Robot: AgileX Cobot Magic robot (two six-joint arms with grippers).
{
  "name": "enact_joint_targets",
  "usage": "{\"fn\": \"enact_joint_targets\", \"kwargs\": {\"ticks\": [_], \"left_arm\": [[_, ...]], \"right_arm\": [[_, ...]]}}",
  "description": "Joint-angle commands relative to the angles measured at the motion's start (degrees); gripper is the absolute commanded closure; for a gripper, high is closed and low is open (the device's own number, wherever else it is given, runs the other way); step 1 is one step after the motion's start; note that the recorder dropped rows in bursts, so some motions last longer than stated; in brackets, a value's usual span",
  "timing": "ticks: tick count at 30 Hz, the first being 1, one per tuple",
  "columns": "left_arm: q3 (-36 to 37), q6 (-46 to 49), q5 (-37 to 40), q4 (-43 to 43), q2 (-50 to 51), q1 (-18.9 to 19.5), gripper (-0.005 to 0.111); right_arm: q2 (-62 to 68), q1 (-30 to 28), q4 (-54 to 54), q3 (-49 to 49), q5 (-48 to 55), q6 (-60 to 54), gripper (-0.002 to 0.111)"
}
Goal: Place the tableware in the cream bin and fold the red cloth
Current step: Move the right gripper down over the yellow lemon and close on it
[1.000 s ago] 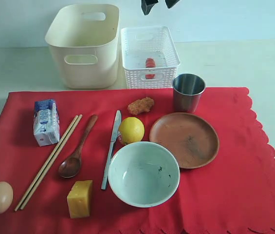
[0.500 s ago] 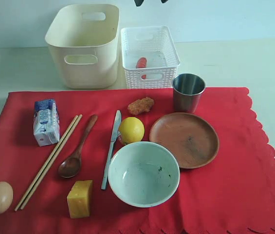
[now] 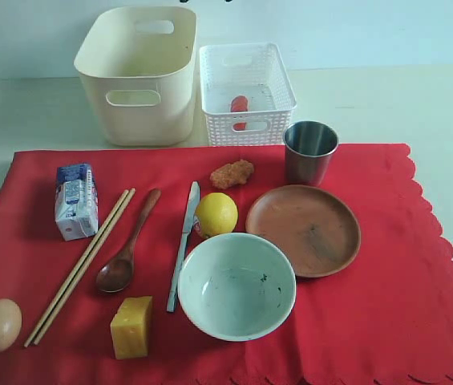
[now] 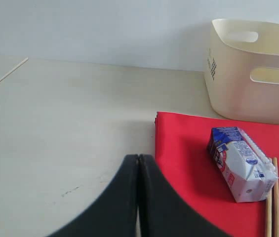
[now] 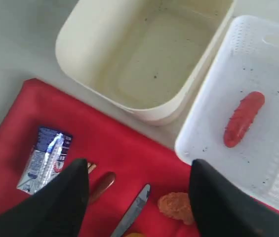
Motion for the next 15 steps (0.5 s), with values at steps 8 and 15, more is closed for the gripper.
{"fn": "enact_joint_targets", "kwargs": {"ticks": [8, 15], "left_arm": [[0.14, 0.24, -0.09, -0.17, -0.34, -0.09, 0.107], [0.14, 0.24, -0.09, -0.17, -0.34, -0.09, 0.107]], "right_arm": [[-0.81, 6.61, -3.82, -0.59, -0.14, 0.01, 0.05], [-0.9, 8.53, -5.06, 0.73, -0.14, 0.28, 0.05]]}}
